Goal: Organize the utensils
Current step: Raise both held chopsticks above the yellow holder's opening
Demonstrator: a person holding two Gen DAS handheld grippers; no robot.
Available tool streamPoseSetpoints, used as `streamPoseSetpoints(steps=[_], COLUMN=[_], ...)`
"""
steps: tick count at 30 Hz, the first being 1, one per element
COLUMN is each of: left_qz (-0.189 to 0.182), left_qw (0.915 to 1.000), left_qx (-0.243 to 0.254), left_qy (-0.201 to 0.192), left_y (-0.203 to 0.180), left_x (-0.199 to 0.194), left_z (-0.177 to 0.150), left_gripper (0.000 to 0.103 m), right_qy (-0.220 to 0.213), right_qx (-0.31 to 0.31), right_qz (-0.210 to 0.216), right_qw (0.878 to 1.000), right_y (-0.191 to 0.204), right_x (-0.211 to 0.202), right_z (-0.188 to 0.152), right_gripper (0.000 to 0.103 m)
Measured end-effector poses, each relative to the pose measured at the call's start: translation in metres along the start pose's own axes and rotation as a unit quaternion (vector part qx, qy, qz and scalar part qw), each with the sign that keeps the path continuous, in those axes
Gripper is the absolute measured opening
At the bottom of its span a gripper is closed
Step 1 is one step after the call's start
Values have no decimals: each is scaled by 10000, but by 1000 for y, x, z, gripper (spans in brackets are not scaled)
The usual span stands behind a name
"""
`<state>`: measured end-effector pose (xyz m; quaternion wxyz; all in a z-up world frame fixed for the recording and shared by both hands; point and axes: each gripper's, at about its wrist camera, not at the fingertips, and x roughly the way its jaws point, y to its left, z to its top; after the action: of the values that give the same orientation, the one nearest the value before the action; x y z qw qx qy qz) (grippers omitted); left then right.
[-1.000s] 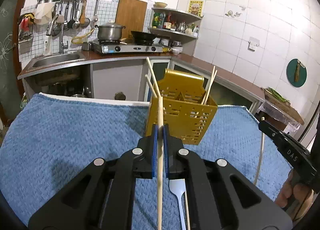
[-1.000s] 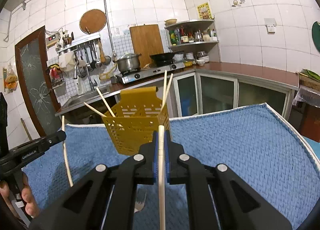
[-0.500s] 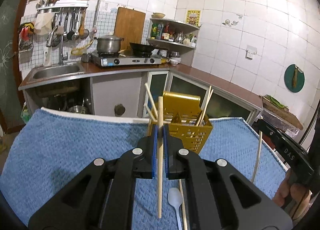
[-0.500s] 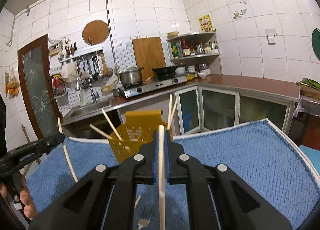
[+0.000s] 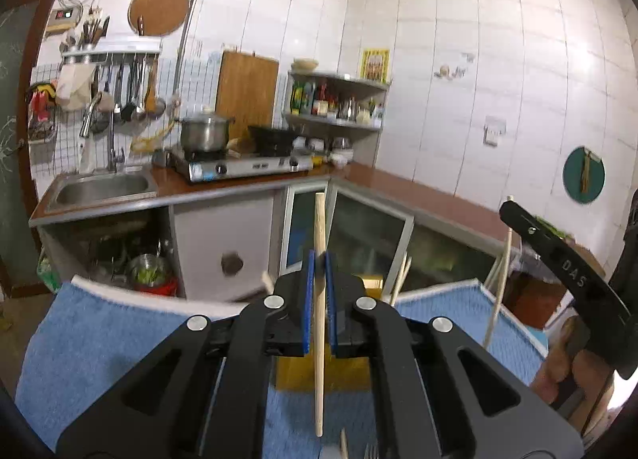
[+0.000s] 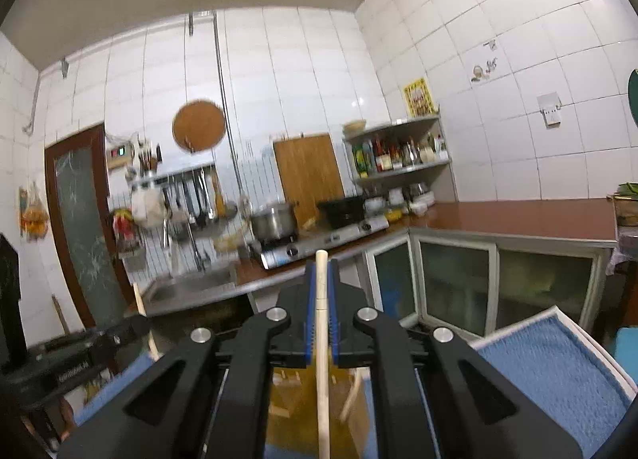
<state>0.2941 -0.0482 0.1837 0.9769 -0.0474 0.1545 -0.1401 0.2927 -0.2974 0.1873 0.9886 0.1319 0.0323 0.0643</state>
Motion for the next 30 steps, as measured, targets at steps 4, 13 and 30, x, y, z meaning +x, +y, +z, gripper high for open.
streamPoseSetpoints(steps=[4,13,30], left_qz=[72,306,164], left_qw=[9994,9967,9945], left_qx=[37,402,194], left_qy=[-331,-634,-1012], left_y=[-10,-25,-11], left_x=[18,77,69], left_z=[15,18,26], left_gripper=[4,4,4], right_qy=[-320,-761,-1045], right_qx=[83,57,178], right_qz=[14,31,17], right_qw=[9995,9971,9944], right_y=[2,-2,-15], right_x=[19,56,61], right_z=[16,13,5], right_gripper=[6,6,6])
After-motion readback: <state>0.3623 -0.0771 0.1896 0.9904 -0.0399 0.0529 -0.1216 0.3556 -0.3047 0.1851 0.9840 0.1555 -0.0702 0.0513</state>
